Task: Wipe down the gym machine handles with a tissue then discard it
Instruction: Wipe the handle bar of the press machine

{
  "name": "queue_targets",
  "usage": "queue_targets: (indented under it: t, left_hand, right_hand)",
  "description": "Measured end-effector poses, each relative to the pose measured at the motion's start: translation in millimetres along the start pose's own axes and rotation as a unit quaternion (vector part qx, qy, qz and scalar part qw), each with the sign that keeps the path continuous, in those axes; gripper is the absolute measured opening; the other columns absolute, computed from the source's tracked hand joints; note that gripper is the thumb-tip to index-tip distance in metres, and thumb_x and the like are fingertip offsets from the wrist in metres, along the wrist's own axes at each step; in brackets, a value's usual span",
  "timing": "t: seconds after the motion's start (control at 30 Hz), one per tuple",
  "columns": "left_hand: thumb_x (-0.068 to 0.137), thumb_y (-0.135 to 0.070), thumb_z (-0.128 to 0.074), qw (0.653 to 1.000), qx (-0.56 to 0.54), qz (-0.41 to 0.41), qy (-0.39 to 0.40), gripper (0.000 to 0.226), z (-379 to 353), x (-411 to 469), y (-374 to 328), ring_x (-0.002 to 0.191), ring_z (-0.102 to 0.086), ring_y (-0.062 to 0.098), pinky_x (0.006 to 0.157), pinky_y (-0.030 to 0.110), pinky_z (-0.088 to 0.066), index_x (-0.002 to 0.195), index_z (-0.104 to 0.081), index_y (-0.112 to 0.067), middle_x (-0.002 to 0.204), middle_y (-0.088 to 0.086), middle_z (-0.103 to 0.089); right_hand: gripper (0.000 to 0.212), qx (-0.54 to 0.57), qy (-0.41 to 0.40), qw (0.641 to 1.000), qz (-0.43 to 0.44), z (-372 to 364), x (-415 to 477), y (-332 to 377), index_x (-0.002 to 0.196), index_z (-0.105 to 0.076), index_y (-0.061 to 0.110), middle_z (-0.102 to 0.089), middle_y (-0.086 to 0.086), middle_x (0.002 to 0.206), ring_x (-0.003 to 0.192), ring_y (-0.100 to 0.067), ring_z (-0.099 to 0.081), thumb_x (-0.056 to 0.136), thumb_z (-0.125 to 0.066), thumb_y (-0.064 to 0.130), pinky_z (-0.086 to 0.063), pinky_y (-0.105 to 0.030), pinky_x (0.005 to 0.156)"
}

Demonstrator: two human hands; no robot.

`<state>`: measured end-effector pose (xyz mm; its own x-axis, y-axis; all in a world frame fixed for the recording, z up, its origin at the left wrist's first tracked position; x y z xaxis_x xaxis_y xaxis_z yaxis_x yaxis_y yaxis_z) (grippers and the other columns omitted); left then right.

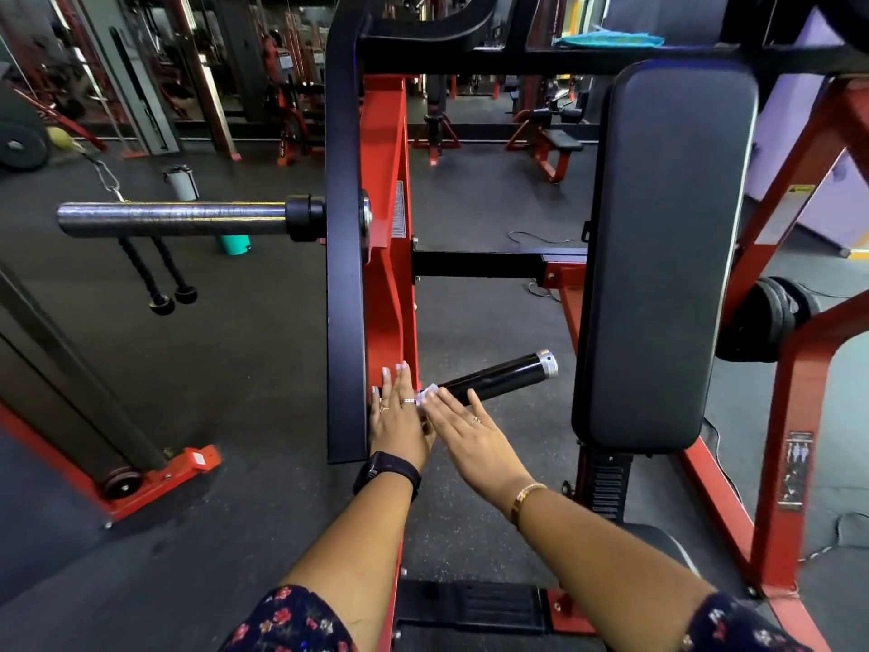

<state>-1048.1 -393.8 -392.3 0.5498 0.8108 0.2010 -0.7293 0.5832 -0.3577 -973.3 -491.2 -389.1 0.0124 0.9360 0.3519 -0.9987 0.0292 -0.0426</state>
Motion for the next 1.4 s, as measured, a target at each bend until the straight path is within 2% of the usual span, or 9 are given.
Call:
queue_targets:
  t: [0.13,0.23,0.3,0.53,0.63,0.8,1.07,1.2,1.4]
  left_hand:
    - [0.099,-0.023,-0.044,0.999,0.032,-0.015,-0.003,0.065,1.0,0.7,-0.1,0.150,0.003,0.013,0.114,0.027,0.016,0.155,-0.012,-0.018,0.163,-0.005,-0.008]
    - [0.101,-0.022,-0.037,0.999,0.032,-0.024,0.010,0.059,3.5,2.8,-1.5,0.150,0.000,0.014,0.116,0.028,0.011,0.155,-0.012,-0.017,0.163,-0.005,-0.009]
    - [0.102,-0.022,-0.036,0.999,0.026,-0.026,0.022,0.057,5.8,3.3,-2.1,0.150,-0.001,0.014,0.117,0.029,0.009,0.155,-0.015,-0.019,0.163,-0.005,-0.006]
    - [0.104,-0.021,-0.033,0.998,-0.064,0.004,-0.007,0.055,6.0,1.8,2.2,0.149,-0.006,0.013,0.116,0.024,0.008,0.154,-0.011,-0.015,0.159,0.004,-0.024]
    - [0.097,-0.014,-0.046,0.998,-0.058,0.000,0.001,0.066,5.9,2.0,2.3,0.149,-0.006,0.012,0.117,0.025,0.007,0.154,-0.013,-0.014,0.161,0.001,-0.017]
    - [0.097,-0.019,-0.048,0.999,-0.025,-0.015,0.018,0.072,7.9,1.5,-0.5,0.150,-0.003,0.014,0.120,0.029,0.004,0.155,-0.005,-0.012,0.163,0.001,-0.005]
    - [0.090,-0.035,-0.059,0.998,-0.060,-0.020,0.008,0.087,4.0,-2.4,1.3,0.150,-0.003,0.014,0.118,0.028,0.005,0.156,-0.004,-0.018,0.162,-0.001,-0.014]
    - [0.090,-0.043,-0.059,0.998,-0.059,-0.027,0.002,0.089,6.1,-4.4,-1.1,0.150,-0.003,0.016,0.118,0.029,0.004,0.155,-0.004,-0.019,0.161,-0.002,-0.016]
    - [0.093,-0.048,-0.052,0.998,-0.038,-0.038,0.012,0.085,6.1,-5.2,-0.4,0.150,0.002,0.014,0.117,0.028,0.007,0.155,-0.002,-0.021,0.162,-0.005,-0.008]
  right_hand:
    - [0.053,0.004,0.006,0.998,-0.062,11.8,35.8,5.2,0.131,-0.055,0.007,-0.063,-0.006,0.126,0.124,-0.017,-0.055,0.087,-0.026,0.012,-0.010,-0.043,0.117]
    - [0.036,0.042,-0.003,0.993,-0.109,11.9,55.8,10.9,0.129,-0.052,0.007,-0.063,-0.007,0.120,0.123,-0.021,-0.053,0.097,-0.037,0.014,0.003,-0.040,0.117]
    - [0.035,0.041,-0.025,0.991,-0.125,12.6,50.8,14.1,0.125,-0.056,0.005,-0.065,-0.008,0.118,0.123,-0.021,-0.055,0.092,-0.047,0.009,-0.006,-0.044,0.116]
    - [0.059,0.005,-0.052,0.998,0.030,-5.5,-1.4,13.6,0.137,-0.039,0.001,-0.051,-0.010,0.140,0.134,-0.022,-0.044,0.080,-0.055,0.000,-0.014,-0.043,0.116]
    - [0.050,-0.017,-0.015,1.000,-0.004,6.8,22.3,10.4,0.130,-0.054,0.002,-0.061,-0.009,0.130,0.127,-0.020,-0.052,0.084,-0.036,0.009,-0.019,-0.043,0.117]
    - [0.044,0.011,0.013,0.997,-0.071,5.4,50.5,10.9,0.139,-0.044,0.001,-0.049,-0.014,0.141,0.138,-0.025,-0.038,0.096,-0.044,0.010,0.006,-0.042,0.115]
    - [0.060,-0.111,-0.045,0.992,0.046,2.1,-8.7,-16.8,0.142,-0.043,0.010,-0.043,-0.010,0.147,0.137,-0.025,-0.038,0.083,-0.030,0.005,-0.015,-0.045,0.114]
    - [0.069,-0.095,-0.087,0.989,-0.079,23.7,-8.4,-60.5,0.139,-0.046,0.005,-0.050,-0.013,0.141,0.136,-0.028,-0.040,0.074,-0.059,-0.012,-0.011,-0.047,0.115]
    - [0.075,-0.045,-0.104,0.980,-0.162,16.4,2.3,-37.3,0.137,-0.049,0.003,-0.052,-0.013,0.139,0.135,-0.028,-0.042,0.067,-0.070,-0.012,-0.004,-0.048,0.115]
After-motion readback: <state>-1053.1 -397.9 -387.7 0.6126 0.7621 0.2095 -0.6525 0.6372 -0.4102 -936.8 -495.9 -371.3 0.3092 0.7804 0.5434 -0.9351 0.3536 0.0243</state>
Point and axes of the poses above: each hand's wrist, its own x-axis towards the middle knuckle, its own z-axis out of the back of the hand, y = z × x, the point moved 4 cm from there along x, towards the middle knuckle
